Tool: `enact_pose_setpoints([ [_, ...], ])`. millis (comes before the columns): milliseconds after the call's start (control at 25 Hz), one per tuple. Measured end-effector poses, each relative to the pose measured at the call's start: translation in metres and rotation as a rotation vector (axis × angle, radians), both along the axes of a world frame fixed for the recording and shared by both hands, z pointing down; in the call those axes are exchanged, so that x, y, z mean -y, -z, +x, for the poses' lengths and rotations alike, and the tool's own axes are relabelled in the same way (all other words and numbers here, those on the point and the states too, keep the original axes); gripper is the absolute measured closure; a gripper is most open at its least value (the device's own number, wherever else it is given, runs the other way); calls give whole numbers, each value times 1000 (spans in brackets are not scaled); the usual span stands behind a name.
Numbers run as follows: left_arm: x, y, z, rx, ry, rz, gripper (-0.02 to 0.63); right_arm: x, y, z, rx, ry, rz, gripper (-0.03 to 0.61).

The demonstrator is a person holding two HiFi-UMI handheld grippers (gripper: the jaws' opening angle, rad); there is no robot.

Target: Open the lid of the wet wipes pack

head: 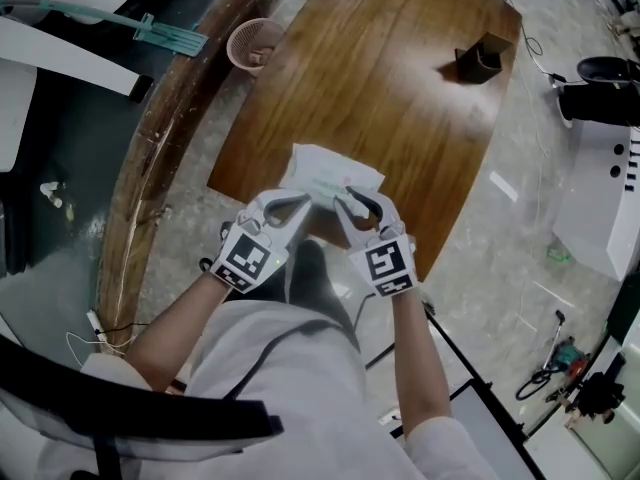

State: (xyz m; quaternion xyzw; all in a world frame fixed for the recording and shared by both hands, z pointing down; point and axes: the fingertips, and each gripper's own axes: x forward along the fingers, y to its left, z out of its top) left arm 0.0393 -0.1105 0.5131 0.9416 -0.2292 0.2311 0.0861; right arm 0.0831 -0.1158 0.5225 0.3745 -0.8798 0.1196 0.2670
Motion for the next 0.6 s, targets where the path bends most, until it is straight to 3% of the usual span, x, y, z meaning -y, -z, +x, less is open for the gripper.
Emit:
enact_pose_setpoints([
  [600,2,-62,0,35,-3,-65,568,9,-47,-6,-187,133,-16,318],
])
